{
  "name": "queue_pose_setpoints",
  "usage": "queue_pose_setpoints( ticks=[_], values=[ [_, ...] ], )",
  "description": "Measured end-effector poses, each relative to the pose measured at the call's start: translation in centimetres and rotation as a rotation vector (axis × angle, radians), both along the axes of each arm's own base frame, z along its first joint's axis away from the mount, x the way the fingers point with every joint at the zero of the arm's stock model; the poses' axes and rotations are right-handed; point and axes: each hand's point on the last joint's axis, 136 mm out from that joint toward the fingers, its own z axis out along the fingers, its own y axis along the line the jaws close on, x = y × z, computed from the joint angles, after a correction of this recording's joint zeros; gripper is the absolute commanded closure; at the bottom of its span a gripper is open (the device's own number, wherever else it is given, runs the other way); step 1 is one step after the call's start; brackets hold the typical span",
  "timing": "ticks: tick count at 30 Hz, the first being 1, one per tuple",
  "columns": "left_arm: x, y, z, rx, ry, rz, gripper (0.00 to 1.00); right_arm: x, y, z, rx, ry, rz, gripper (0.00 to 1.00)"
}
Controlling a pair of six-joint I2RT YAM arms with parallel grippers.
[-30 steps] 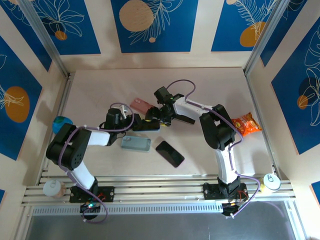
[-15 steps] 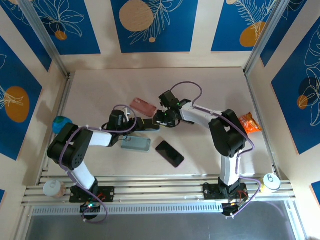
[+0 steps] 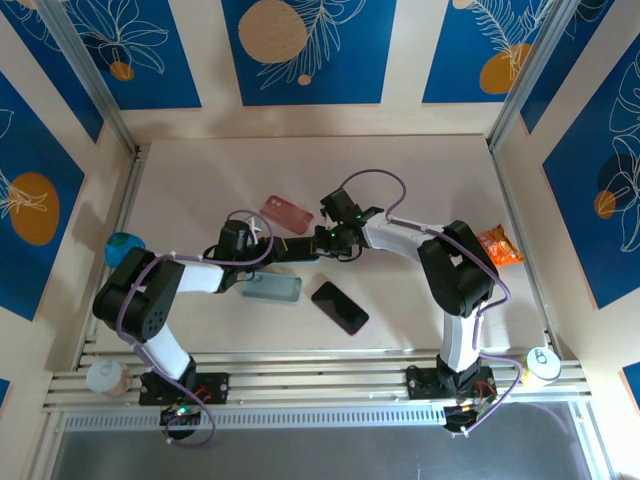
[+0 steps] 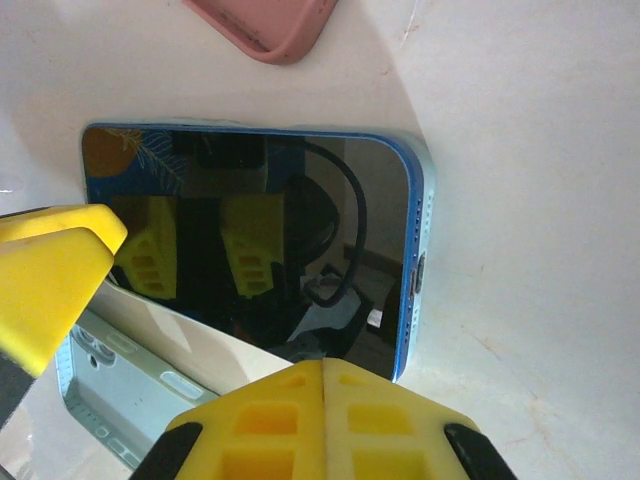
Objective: Put the phone into the phone case
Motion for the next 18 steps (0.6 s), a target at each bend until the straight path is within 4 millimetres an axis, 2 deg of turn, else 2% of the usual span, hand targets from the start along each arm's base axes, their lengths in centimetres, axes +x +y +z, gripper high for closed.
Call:
queue_pose_setpoints(
  ticks=[8, 18],
  values=[
    [0.0, 0.1, -0.1, 0.007, 0.004, 0.006, 0.63, 0.0, 0.0, -1.6, -0.028, 0.026, 0.007, 1.0],
    [0.0, 0.1, -0.1, 0.007, 0.004, 0.006, 0.63, -0.1, -0.3, -1.6, -0.078, 0.014, 0.02, 1.0]
  ],
)
